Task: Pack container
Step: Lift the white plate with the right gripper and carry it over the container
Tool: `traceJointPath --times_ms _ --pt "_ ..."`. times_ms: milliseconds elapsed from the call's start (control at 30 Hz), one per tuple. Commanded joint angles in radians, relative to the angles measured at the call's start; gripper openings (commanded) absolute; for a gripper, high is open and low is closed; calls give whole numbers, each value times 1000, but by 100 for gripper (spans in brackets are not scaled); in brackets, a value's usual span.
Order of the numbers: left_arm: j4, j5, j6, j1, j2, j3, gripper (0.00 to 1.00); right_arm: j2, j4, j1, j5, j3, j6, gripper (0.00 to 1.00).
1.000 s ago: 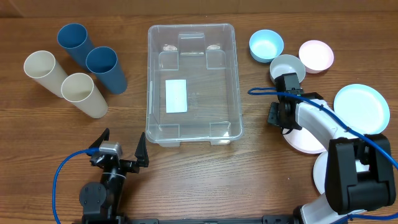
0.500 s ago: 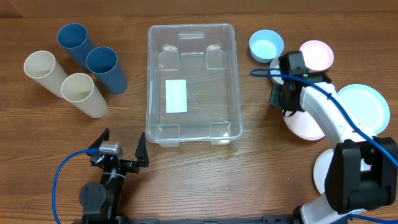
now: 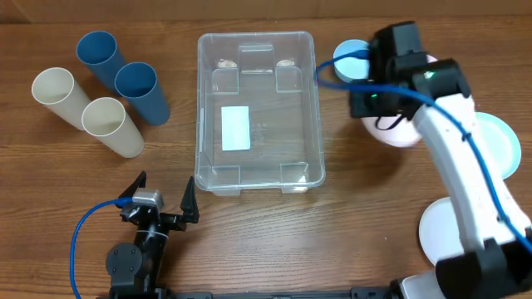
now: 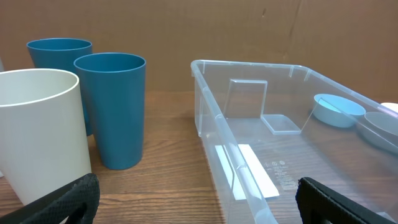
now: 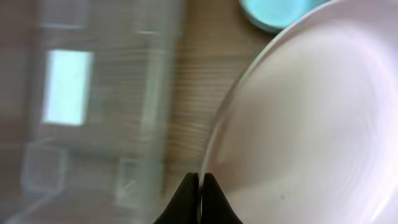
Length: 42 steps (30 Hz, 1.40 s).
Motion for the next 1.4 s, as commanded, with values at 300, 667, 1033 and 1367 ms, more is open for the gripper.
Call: traceJointPath --times_ms 300,667,1033,1367 --pt "0 1 15 8 -5 -3 100 -33 106 595 179 29 -105 4" --pt "0 1 15 8 -5 -3 100 246 248 603 43 29 -134 4" --pt "0 1 15 8 -5 -3 100 402 270 563 -27 29 -95 4" --pt "0 1 15 8 -5 -3 100 420 347 545 -69 -64 -27 4"
